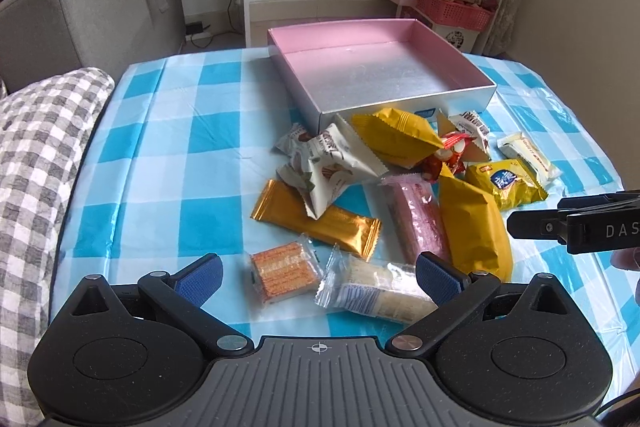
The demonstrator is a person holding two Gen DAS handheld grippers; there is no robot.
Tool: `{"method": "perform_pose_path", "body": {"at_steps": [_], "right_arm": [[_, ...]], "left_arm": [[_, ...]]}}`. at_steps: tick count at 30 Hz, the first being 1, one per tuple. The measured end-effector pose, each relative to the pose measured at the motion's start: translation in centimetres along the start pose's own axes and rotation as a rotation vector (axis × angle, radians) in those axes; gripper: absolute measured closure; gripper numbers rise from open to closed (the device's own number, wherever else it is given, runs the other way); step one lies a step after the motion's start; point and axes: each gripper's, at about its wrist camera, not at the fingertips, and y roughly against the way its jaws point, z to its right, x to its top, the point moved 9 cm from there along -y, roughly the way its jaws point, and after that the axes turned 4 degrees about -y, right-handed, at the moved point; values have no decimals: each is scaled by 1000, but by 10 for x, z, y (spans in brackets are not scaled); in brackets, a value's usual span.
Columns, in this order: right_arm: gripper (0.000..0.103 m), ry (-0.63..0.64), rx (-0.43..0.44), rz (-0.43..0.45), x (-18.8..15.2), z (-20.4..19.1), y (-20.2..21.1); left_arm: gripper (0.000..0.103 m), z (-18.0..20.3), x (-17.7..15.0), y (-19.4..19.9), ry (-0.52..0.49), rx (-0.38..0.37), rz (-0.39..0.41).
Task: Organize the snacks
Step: 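Grasp the wafer biscuit pack with left tool while right tool grasps the yellow bag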
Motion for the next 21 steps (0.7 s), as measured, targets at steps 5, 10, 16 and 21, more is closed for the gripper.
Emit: {"method": "perform_pose_path", "body": {"at_steps": [5,10,16,21], "right_arm": [[17,-39,62,-70,-8,-8,-12],[19,-69,86,-105,-11,-15,-19],[25,-96,73,-133,-15,-18,-31],[26,-87,52,-136,-17,-18,-37]], "left_arm": [[2,-19,-9,-3,8,-7,-6],[6,-25,-11,-19,70,-60,-20],[20,-22,-12,-42,165,-76,-59],[30,-26,-17,-51,229,-51,-78]]}}
